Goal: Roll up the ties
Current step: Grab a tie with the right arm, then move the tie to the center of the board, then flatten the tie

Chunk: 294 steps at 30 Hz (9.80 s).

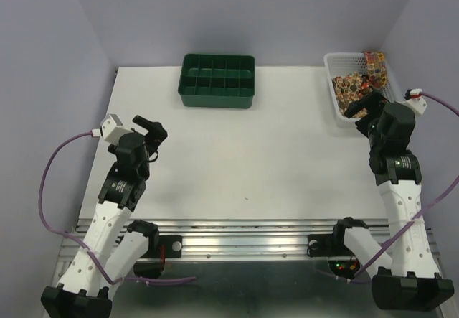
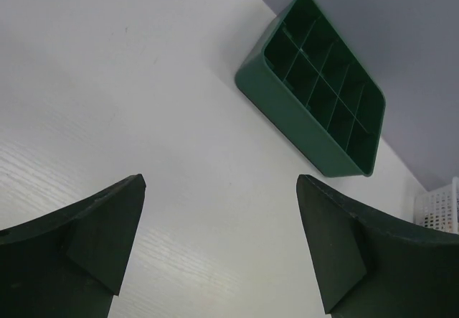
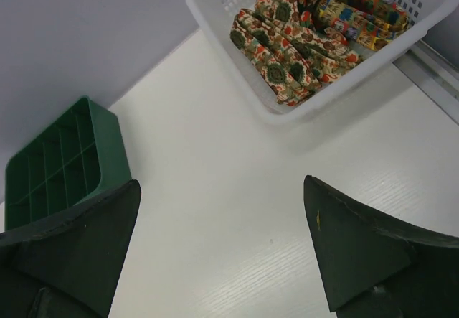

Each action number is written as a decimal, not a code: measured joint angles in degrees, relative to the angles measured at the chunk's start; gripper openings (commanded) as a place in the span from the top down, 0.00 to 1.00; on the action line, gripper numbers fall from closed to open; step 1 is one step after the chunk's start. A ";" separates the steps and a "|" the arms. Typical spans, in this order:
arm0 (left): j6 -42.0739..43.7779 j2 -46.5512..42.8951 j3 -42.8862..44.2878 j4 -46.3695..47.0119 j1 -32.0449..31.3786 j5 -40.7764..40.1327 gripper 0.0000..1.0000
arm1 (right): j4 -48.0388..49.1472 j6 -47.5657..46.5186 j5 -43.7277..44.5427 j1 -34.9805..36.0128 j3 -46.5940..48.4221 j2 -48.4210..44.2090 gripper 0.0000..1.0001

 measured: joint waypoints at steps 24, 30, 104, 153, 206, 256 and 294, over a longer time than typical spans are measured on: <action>-0.87 2.36 -2.75 -1.66 -0.02 -0.31 0.01 | 3.37 0.81 2.23 -7.02 27.10 50.84 0.00; -1.57 2.21 -2.80 -1.86 0.00 -1.36 0.01 | 4.57 -2.38 -1.55 -10.86 32.68 62.69 0.00; 1.64 2.78 -10.12 7.10 -0.02 20.00 0.01 | 15.45 -6.36 -19.54 22.18 -15.37 18.47 0.00; 8.79 77.09 41.57 -5.99 -21.79 11.26 0.55 | 20.41 -0.59 -7.76 29.27 -18.38 18.78 0.00; 31.10 29.55 61.20 5.01 -33.59 32.13 1.00 | 34.16 -10.45 -45.20 29.27 -29.27 -6.49 0.00; 24.44 25.00 30.23 21.62 -7.76 26.86 1.00 | 26.21 -42.38 26.80 47.32 -2.45 14.23 0.96; 8.37 44.59 19.02 14.91 -15.54 21.11 0.01 | 18.03 0.66 0.20 40.57 -13.84 23.15 0.00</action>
